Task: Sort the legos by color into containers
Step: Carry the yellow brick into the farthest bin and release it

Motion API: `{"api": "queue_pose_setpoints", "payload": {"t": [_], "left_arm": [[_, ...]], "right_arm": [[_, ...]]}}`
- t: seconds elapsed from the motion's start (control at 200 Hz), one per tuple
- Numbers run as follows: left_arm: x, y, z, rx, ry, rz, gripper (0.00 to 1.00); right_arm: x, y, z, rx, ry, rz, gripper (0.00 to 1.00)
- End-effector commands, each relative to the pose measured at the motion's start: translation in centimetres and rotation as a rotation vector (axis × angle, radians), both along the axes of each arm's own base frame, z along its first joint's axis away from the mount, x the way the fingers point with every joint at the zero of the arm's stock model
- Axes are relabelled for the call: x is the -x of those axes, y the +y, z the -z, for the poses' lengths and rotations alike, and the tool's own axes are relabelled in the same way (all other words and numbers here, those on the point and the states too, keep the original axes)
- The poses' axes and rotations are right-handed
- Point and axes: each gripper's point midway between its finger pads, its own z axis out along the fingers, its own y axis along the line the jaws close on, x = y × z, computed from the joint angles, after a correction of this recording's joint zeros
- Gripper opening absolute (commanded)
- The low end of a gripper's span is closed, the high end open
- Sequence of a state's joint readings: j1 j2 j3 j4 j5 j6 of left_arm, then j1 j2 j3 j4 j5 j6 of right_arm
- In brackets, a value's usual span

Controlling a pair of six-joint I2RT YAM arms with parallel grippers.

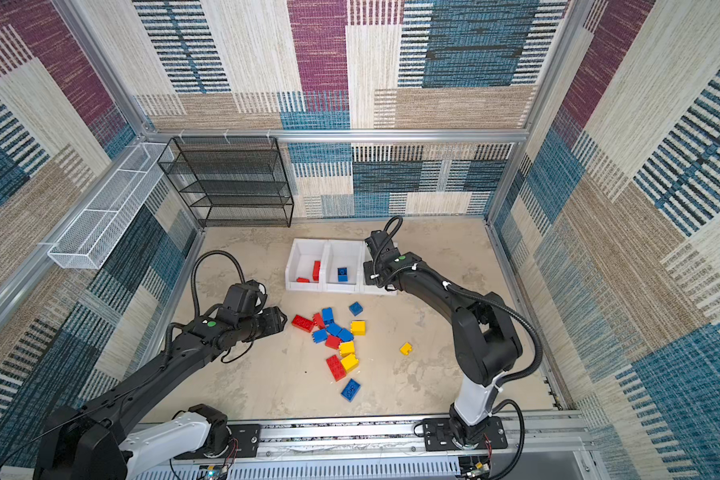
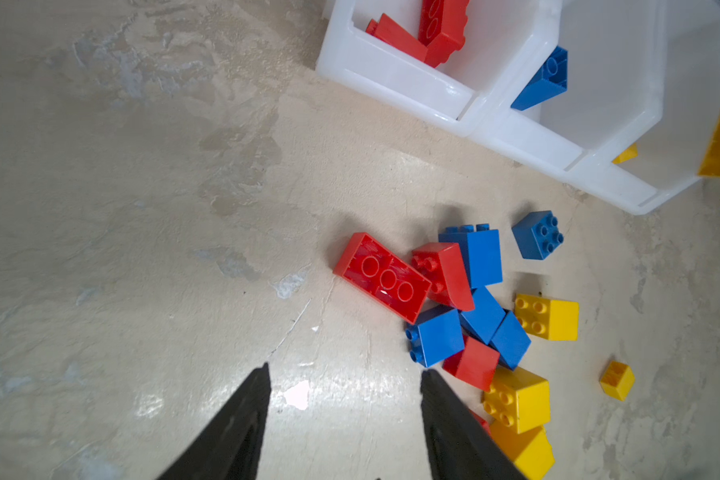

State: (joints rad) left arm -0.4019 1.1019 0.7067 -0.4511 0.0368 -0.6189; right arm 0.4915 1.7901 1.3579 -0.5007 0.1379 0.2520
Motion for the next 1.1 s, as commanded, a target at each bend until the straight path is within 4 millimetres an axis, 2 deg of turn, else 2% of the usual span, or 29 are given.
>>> {"api": "queue_pose_setpoints", "payload": {"t": [0.0,0.215,0.376,0.461,0.821,1.092], "left_arm": [[0.4,-0.1,0.0,0.026,0.004,-0.011,0.61],[1.3,0.1,0.6,0.037,0.014,-0.02,0.61],[1.5,-0.1,0.8,0.045,0.016,-0.019,0.61],[1.5,-0.1,0.8,0.044,0.014,-0.015,0.61],[1.4,-0.5,1.1,0.042,0.026,-0.002,0.62],[0.8,-1.5,1.8,0.004,0.055,0.045,0.69]], "right_arm": [[-1.7,0.9,0.0,-0.05,-0.017,0.023,0.28],[-2.4,2.0,1.2,-0.091,0.018,0.019,0.3],[-2.5,1.8,1.2,-0.093,0.019,0.028,0.45],[-2.4,1.8,0.8,-0.101,0.014,0.028,0.49],[-1.4,1.5,-0.6,-0.116,-0.002,0.02,0.51],[0.4,1.0,-1.4,-0.148,-0.004,0.012,0.51]]}}
